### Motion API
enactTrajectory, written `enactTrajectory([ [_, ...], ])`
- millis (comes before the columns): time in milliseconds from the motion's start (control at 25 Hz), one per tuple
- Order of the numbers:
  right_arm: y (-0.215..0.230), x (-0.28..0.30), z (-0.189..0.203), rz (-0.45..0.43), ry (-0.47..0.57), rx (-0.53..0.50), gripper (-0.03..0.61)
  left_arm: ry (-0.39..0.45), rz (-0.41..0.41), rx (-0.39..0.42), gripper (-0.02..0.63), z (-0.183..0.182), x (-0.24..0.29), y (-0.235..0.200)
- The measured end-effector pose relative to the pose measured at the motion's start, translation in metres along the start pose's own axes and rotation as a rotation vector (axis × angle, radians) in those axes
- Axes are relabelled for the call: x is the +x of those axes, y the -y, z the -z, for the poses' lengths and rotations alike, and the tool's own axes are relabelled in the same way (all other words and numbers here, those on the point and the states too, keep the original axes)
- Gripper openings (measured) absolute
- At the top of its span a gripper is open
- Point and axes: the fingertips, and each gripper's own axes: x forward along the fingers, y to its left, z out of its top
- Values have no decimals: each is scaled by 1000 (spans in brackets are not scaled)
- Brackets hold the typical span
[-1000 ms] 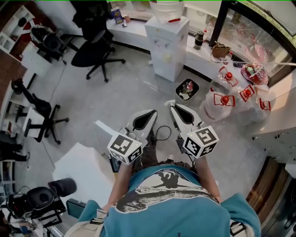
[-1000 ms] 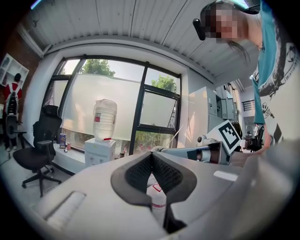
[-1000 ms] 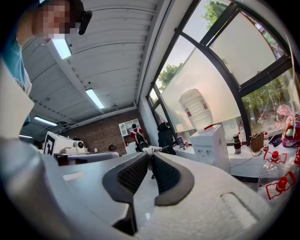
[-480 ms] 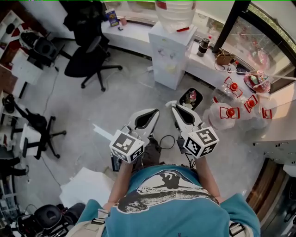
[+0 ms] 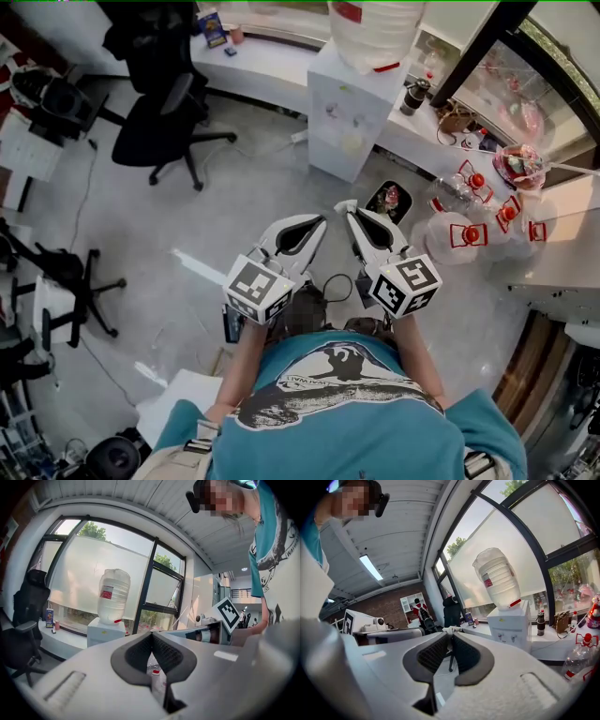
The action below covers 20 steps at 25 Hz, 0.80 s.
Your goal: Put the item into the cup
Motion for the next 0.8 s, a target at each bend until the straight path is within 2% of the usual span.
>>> enactTrajectory([
  [240,3,22,3,34,-24,8,35,-14,22,-25,12,4,3,-27],
  [800,31,40,4,93,-32,51,35,-67,90,-48,12,17,28,-41],
])
